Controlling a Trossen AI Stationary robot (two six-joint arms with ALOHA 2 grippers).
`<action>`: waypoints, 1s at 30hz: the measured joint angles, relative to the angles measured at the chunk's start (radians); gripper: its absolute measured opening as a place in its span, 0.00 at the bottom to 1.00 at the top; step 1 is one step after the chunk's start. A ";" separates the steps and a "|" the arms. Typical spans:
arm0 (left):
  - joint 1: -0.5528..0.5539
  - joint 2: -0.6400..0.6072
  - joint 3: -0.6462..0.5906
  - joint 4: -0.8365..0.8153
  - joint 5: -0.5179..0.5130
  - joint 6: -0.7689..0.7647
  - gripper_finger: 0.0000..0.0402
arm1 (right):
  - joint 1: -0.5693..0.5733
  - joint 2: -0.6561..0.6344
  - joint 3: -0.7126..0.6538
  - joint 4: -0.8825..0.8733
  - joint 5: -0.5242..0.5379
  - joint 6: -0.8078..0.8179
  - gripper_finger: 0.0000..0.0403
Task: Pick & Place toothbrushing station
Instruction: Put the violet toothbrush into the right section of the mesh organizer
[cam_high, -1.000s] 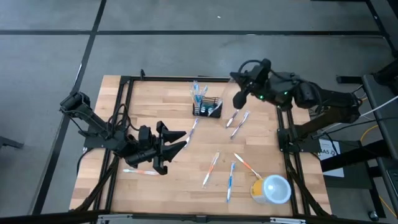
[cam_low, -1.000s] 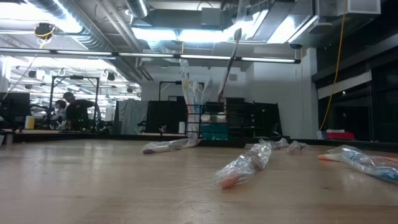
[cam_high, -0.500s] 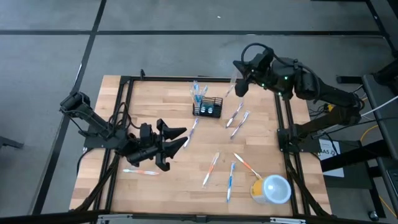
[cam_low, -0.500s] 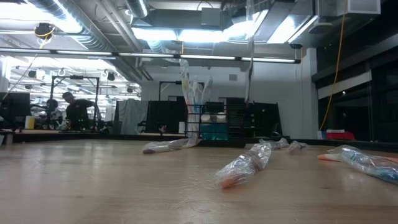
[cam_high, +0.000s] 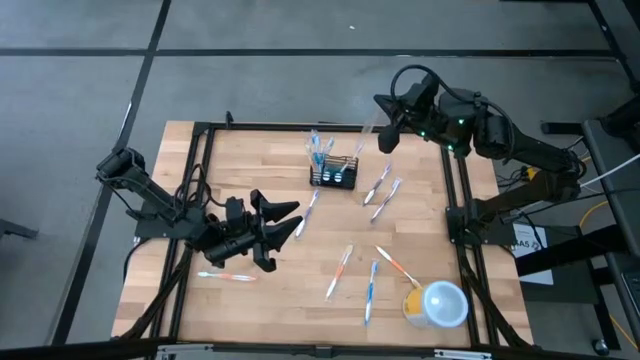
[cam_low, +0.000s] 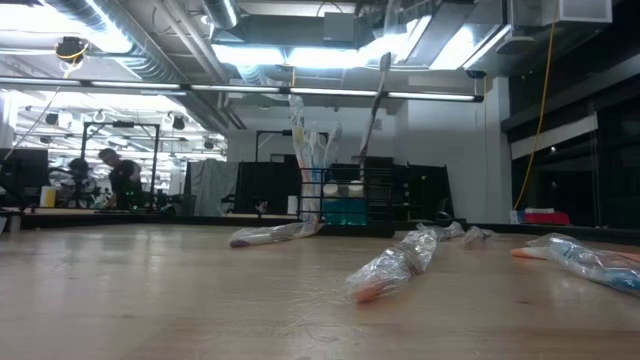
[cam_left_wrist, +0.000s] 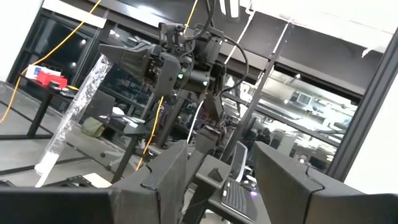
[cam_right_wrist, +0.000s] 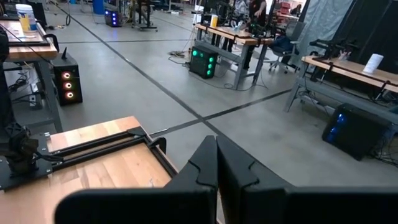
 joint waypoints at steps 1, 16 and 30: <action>0.000 0.000 0.000 0.000 0.000 0.001 0.44 | 0.000 0.000 0.000 0.000 0.000 0.000 0.00; 0.000 0.000 0.000 0.000 0.001 0.002 0.44 | -0.019 0.038 0.000 -0.047 -0.033 0.031 0.00; -0.003 0.000 0.000 0.000 0.004 0.017 0.44 | -0.079 0.075 0.000 -0.078 -0.055 0.032 0.00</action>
